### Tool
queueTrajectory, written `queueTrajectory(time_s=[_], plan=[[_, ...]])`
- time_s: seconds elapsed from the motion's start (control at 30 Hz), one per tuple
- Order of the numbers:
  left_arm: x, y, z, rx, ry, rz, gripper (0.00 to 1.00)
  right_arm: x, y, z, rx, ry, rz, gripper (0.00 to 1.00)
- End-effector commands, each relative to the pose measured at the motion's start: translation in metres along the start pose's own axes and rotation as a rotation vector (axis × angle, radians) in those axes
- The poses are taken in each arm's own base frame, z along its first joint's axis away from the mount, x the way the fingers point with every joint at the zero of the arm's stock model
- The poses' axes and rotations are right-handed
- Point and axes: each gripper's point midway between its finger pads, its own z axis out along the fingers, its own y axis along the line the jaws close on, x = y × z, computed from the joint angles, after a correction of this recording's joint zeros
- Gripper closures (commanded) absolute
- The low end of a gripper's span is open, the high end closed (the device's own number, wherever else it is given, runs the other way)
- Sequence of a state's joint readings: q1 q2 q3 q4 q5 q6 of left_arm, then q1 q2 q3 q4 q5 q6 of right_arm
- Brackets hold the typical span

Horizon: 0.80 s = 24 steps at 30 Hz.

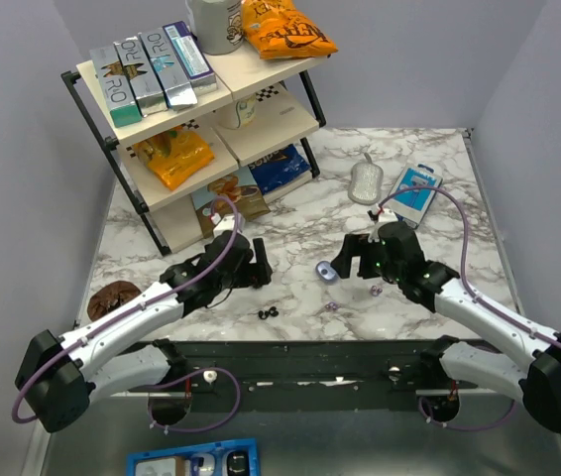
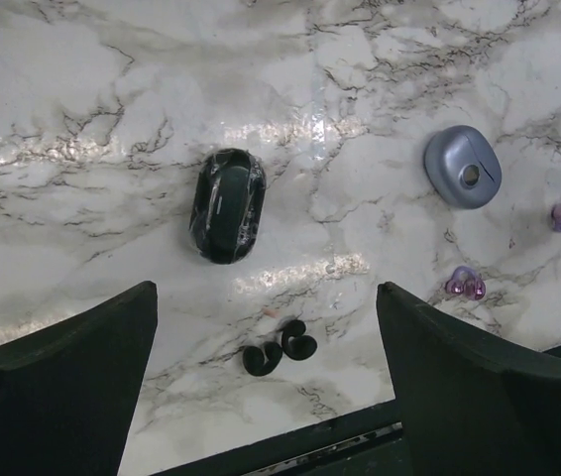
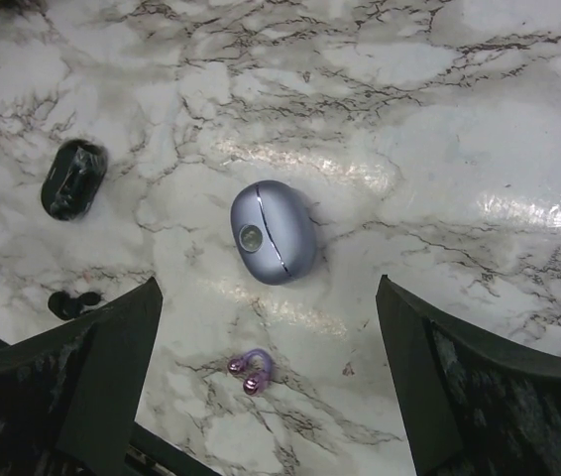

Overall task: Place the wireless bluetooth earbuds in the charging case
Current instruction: Pick up the charging case at the center of the board.

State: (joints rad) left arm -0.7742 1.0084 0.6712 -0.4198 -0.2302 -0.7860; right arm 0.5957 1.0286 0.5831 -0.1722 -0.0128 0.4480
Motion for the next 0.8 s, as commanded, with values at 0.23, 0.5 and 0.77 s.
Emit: queueTrajectory(time_s=[0.23,0.5,0.77], plan=[[0.015,-0.06,0.007,0.191,0.071,0.268,0.01,-0.007,-0.007,0.009,0.075,-0.013,0.079,0.06],[0.012,-0.097,0.039,0.146,0.089,0.48,0.01,-0.022,-0.02,-0.024,0.177,-0.064,0.132,0.0],[0.017,-0.103,0.06,0.139,0.168,0.662,0.01,-0.025,-0.027,-0.049,0.198,-0.144,0.197,0.0]])
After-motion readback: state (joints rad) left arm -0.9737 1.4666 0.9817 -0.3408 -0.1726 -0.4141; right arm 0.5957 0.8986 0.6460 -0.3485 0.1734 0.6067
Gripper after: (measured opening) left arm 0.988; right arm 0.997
